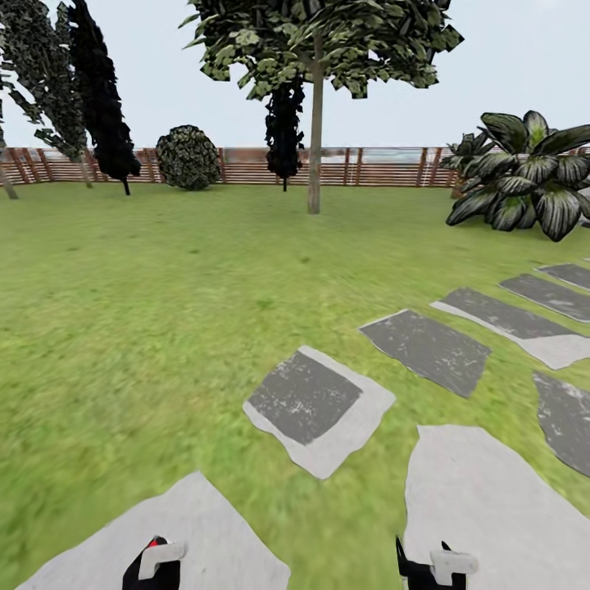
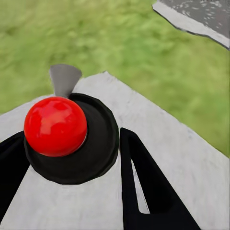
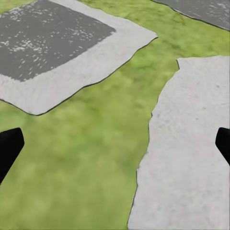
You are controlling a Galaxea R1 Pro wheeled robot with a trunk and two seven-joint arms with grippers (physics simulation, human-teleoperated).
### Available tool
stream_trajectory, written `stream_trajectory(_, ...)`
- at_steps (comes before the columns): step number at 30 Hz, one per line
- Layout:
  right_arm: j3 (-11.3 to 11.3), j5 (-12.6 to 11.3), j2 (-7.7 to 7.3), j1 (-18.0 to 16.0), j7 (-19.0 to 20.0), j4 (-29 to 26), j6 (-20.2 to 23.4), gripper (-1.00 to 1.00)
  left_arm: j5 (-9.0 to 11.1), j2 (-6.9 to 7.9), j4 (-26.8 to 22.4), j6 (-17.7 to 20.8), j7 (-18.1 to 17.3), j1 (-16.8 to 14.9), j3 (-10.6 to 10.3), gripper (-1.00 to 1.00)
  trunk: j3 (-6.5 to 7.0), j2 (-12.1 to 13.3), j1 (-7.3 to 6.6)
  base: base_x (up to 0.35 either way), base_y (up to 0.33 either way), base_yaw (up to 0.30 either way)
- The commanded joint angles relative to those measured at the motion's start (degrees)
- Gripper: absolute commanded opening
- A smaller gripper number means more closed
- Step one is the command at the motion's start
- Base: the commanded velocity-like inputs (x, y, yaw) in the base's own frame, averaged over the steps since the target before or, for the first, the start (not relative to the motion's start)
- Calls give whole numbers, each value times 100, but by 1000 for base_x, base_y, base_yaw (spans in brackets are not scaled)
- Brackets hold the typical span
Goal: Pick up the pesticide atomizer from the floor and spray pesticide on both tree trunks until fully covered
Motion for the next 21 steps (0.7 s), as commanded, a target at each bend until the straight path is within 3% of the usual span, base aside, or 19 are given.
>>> stream_trajectory(1, 0, 0, 0, 0, 0, 1, 0, 100, 2, 1, -3, 1, 0, 0, 0, -100, 0, 0, 0, 339, 0, 0)
stream_trajectory(21, -2, -1, 0, 0, 0, -14, 0, 100, -2, 9, -57, -6, -2, 0, -8, -100, 0, 0, 0, 339, 0, 0)
